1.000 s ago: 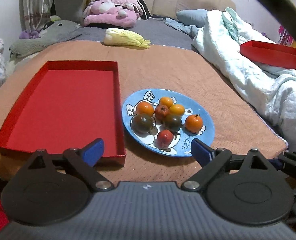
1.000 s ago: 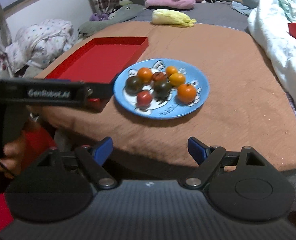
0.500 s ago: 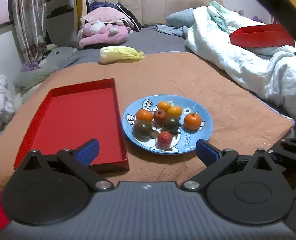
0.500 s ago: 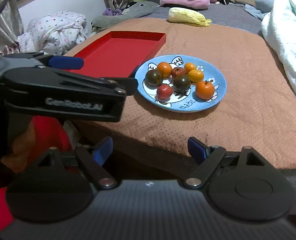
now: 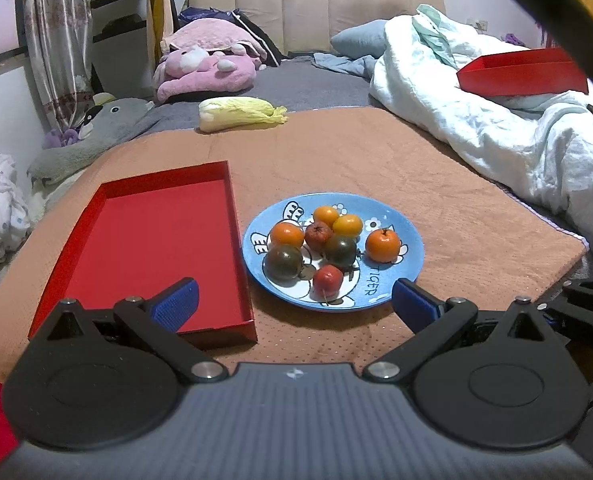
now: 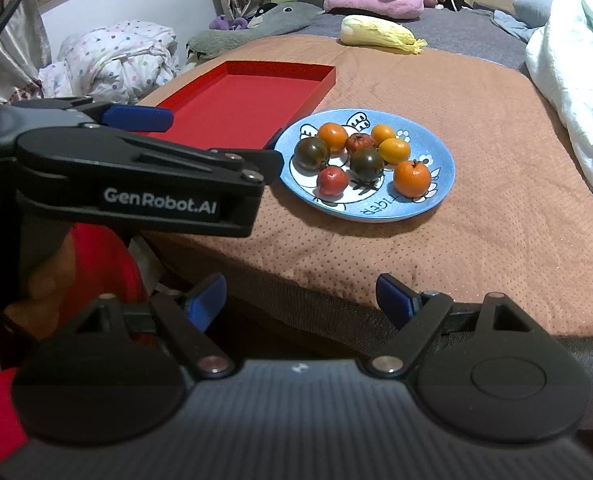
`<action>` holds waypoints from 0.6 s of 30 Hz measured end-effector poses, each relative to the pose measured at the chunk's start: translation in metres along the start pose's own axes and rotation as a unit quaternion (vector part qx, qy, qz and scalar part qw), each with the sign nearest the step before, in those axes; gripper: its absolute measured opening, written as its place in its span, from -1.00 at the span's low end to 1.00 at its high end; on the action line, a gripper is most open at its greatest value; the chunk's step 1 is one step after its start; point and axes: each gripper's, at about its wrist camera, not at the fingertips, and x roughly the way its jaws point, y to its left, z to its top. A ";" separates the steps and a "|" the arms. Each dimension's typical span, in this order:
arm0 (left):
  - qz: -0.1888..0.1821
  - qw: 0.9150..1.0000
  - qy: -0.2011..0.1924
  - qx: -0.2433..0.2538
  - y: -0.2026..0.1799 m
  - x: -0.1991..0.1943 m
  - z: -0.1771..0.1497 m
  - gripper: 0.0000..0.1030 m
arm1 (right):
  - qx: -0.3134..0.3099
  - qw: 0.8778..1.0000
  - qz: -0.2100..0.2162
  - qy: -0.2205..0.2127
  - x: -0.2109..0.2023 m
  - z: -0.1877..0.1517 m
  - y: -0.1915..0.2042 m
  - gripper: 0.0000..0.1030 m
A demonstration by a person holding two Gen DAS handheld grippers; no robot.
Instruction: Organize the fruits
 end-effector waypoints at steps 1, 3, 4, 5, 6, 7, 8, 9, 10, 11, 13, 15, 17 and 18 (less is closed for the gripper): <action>-0.001 1.000 -0.001 0.002 -0.001 0.000 0.000 1.00 | 0.000 1.000 0.000 0.000 0.000 0.000 0.000 0.63; -0.003 1.000 -0.002 0.008 -0.003 0.000 -0.001 1.00 | -0.001 1.000 0.001 0.002 0.001 0.000 0.000 0.63; -0.003 1.000 -0.002 0.010 -0.003 0.000 -0.001 1.00 | -0.001 1.000 0.001 0.002 0.001 0.000 0.000 0.63; -0.003 1.000 -0.003 0.011 -0.004 0.000 -0.001 1.00 | -0.001 1.000 0.001 0.002 0.001 0.000 0.000 0.63; -0.005 1.000 -0.003 0.012 -0.004 0.000 -0.001 1.00 | -0.001 1.000 0.001 0.003 0.001 0.000 0.000 0.63; -0.005 1.000 -0.003 0.012 -0.004 0.000 -0.001 1.00 | -0.001 1.000 0.001 0.003 0.001 0.000 0.000 0.63; -0.006 1.000 -0.003 0.011 -0.004 0.000 -0.001 1.00 | -0.001 1.000 0.001 0.003 0.001 0.000 0.001 0.63; -0.006 1.000 -0.003 0.011 -0.003 0.000 -0.001 1.00 | -0.001 1.000 0.001 0.003 0.001 0.001 0.001 0.63; -0.007 1.000 -0.003 0.010 -0.003 0.000 -0.001 1.00 | -0.001 1.000 0.001 0.003 0.001 0.000 0.001 0.63; -0.007 1.000 -0.002 0.009 -0.003 0.000 -0.001 1.00 | -0.001 1.000 0.002 0.003 0.001 0.001 0.001 0.63; -0.008 1.000 -0.002 0.008 -0.003 0.000 -0.001 1.00 | -0.002 1.000 0.001 0.004 0.001 0.001 0.001 0.63; -0.008 1.000 -0.002 0.008 -0.002 0.000 -0.001 1.00 | -0.003 1.000 0.002 0.004 0.002 0.001 0.002 0.63; -0.008 1.000 -0.002 0.010 -0.002 0.000 -0.001 1.00 | -0.004 1.000 0.002 0.004 0.003 0.002 0.003 0.63; -0.007 1.000 -0.003 0.010 -0.002 0.000 -0.001 1.00 | -0.004 1.000 0.002 0.004 0.003 0.002 0.003 0.63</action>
